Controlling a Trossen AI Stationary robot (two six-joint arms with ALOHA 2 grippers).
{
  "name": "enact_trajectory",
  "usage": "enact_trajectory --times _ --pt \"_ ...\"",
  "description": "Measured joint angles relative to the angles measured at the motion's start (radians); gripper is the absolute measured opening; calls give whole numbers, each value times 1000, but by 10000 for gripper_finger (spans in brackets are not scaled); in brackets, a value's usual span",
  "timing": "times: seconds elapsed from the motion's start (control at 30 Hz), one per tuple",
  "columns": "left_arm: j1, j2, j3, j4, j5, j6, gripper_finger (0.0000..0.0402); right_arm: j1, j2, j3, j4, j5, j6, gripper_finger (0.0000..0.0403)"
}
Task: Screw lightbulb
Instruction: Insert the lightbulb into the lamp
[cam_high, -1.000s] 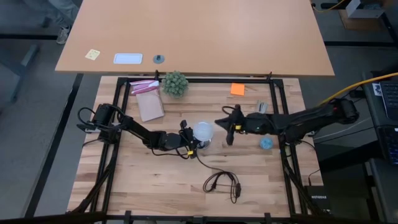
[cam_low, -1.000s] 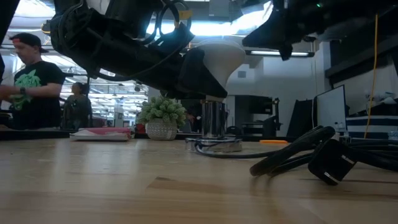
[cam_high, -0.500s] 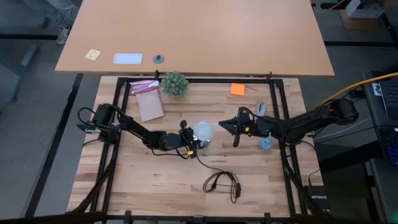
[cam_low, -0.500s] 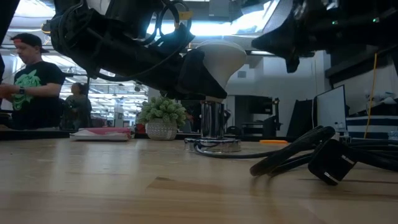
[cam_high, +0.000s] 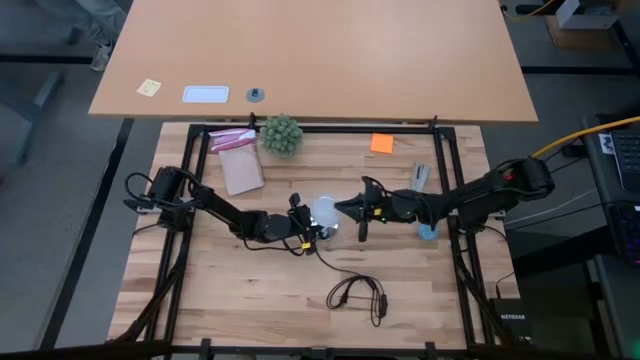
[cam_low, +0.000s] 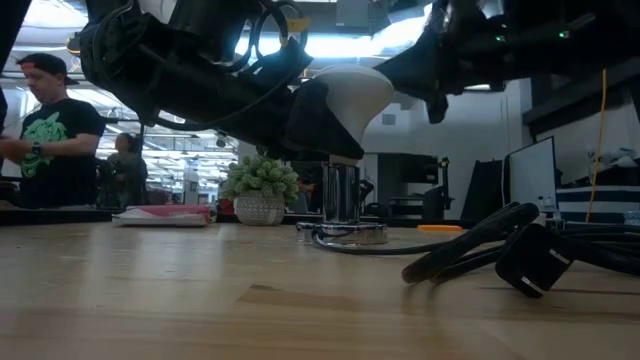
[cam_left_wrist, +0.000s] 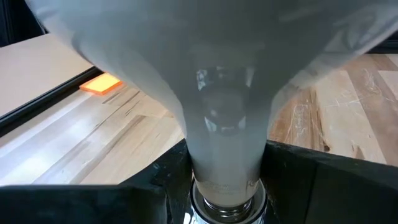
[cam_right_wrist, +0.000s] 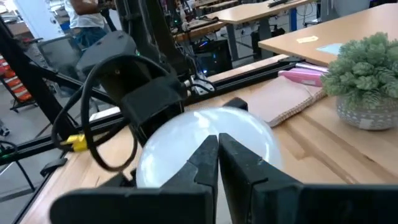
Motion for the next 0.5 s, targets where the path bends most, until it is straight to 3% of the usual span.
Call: enact_trajectory --times 0.5 --pt "0 0 0 6 3 3 155 -1 13 13 -19 -21 -2 21"
